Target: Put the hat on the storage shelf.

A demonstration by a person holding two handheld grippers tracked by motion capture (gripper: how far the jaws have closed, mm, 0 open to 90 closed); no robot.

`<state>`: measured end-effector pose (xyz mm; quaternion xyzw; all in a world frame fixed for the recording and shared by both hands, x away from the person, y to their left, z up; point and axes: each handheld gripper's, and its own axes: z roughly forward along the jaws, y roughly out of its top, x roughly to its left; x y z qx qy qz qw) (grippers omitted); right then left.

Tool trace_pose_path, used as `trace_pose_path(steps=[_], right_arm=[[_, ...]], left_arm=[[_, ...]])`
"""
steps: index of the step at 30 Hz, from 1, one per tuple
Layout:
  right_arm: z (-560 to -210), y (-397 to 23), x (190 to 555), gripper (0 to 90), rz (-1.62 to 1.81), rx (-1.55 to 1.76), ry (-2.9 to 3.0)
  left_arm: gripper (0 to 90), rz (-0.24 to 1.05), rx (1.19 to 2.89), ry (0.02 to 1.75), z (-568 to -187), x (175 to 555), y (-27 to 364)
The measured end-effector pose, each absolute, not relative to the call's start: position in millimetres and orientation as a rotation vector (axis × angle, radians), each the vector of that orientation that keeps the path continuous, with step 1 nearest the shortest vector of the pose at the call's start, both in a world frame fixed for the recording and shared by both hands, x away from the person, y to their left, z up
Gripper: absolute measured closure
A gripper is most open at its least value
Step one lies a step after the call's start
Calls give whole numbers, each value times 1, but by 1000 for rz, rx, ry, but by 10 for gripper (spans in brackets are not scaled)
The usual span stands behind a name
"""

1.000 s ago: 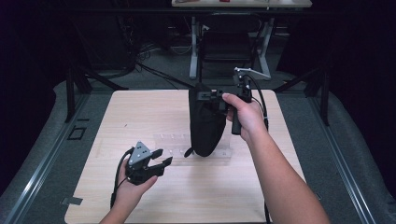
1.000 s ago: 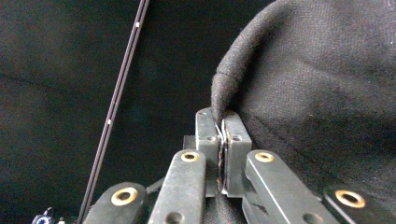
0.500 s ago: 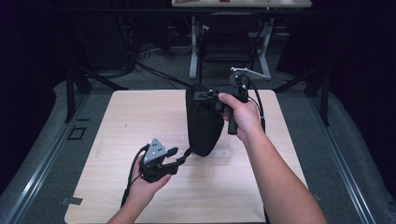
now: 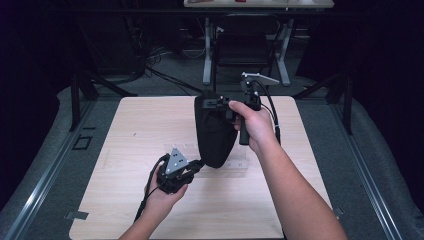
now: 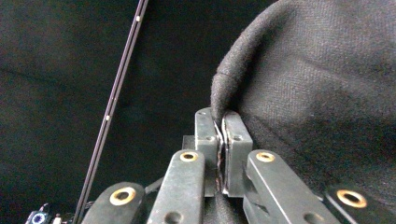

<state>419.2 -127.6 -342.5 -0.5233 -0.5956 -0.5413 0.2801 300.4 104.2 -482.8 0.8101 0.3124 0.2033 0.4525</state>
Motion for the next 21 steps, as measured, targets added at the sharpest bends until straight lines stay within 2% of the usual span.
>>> trace_pose_path(steps=[3, 13, 21], right_arm=[[-342, -127, 418, 866, -1450, -1400, -1598], [-336, -128, 415, 797, -1485, -1393, -1616], [-328, -142, 411, 790, -1527, -1408, -1628]], left_arm=[[827, 551, 2027, 740, -483, 298, 102], [842, 573, 2037, 724, -484, 298, 103], [854, 585, 2047, 747, -486, 299, 108]])
